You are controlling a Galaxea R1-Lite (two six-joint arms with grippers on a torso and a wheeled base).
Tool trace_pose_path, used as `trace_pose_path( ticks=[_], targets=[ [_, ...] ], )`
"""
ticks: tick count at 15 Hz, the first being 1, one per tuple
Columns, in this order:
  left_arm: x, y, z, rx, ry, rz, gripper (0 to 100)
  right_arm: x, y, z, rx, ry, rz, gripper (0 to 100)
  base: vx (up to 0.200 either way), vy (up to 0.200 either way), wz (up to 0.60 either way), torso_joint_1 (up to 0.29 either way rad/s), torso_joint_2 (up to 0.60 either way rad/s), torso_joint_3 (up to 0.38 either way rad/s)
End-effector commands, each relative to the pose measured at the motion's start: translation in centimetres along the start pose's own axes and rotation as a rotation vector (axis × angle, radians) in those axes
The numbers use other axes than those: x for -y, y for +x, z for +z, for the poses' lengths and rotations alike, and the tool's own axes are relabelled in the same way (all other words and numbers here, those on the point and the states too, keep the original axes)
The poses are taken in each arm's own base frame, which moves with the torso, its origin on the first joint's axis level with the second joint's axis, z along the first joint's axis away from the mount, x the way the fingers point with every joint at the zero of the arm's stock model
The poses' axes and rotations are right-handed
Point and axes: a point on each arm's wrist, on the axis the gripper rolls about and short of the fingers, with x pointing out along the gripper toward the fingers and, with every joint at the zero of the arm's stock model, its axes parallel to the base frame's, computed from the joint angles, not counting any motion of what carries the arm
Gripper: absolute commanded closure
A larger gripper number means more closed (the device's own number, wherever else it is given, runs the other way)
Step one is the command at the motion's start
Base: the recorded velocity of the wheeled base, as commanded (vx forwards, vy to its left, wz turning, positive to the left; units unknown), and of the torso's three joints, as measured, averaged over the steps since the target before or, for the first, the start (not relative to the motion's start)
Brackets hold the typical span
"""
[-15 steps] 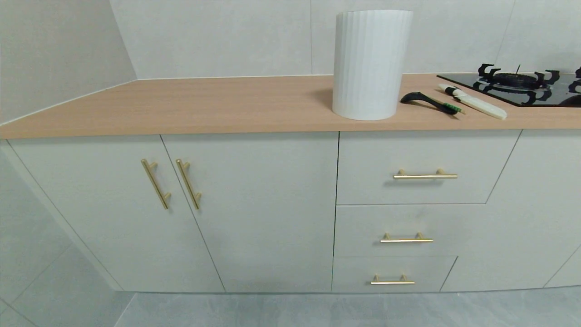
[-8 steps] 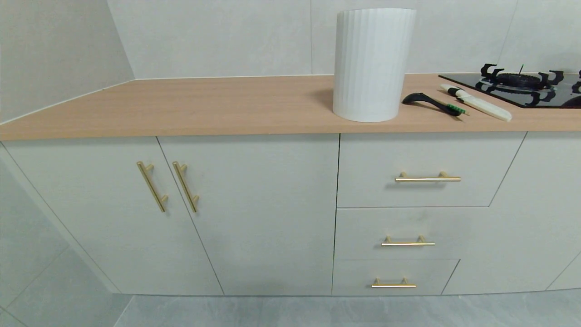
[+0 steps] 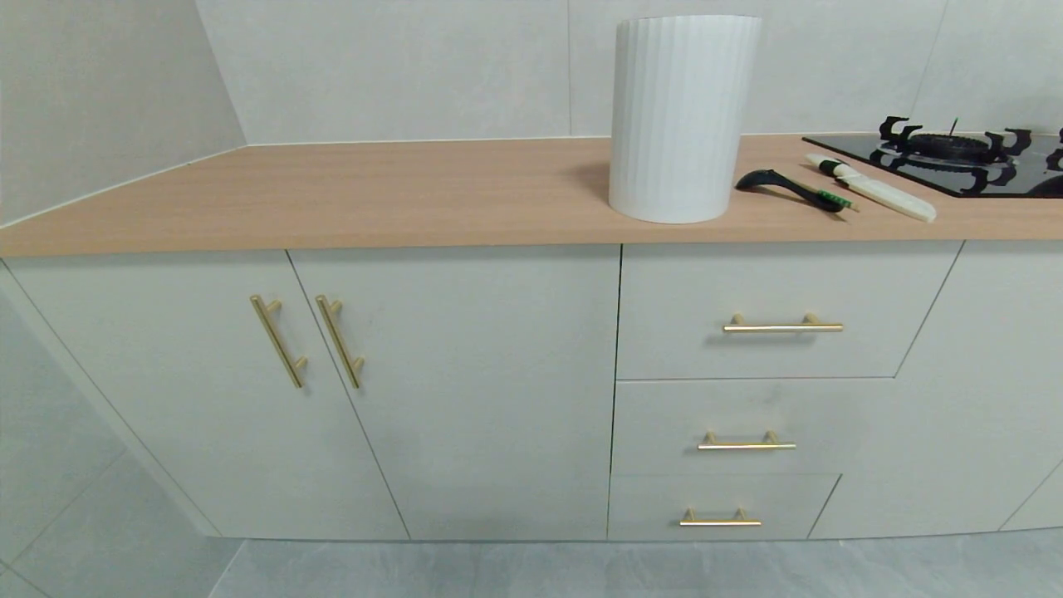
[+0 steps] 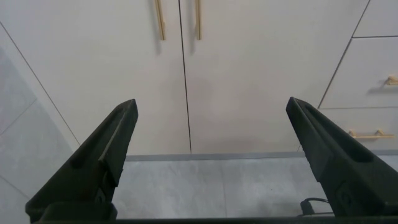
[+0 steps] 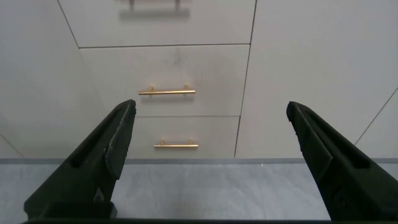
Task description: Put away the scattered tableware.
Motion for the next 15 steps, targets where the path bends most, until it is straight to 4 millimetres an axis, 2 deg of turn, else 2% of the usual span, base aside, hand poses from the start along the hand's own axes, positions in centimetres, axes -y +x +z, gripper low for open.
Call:
trace_pose_path(
  ticks=[1, 2, 6, 13, 15],
  targets=[
    [0.0, 0.0, 0.0, -0.002, 0.0, 0.001, 0, 0.0, 0.0, 0.4, 0.022, 0.003, -0.002, 0, 0.0, 0.0, 0.0, 0.0, 0.0, 0.0],
    [0.0, 0.0, 0.0, -0.002, 0.0, 0.001, 0, 0.0, -0.4, 1.9, 0.108, 0.014, 0.006, 0, 0.0, 0.0, 0.0, 0.0, 0.0, 0.0],
    [0.0, 0.0, 0.0, -0.002, 0.0, 0.0, 0, -0.2, 0.0, 2.0, -0.001, 0.014, 0.087, 0, 0.0, 0.0, 0.0, 0.0, 0.0, 0.0],
    [0.0, 0.0, 0.0, -0.002, 0.0, 0.0, 0, -0.3, 0.6, 2.7, -0.063, 0.022, 0.122, 0, 0.0, 0.0, 0.0, 0.0, 0.0, 0.0],
    [0.0, 0.0, 0.0, -0.002, 0.0, 0.0, 0, -0.3, 1.0, 4.0, -0.082, 0.023, 0.134, 0, 0.0, 0.0, 0.0, 0.0, 0.0, 0.0]
  ],
)
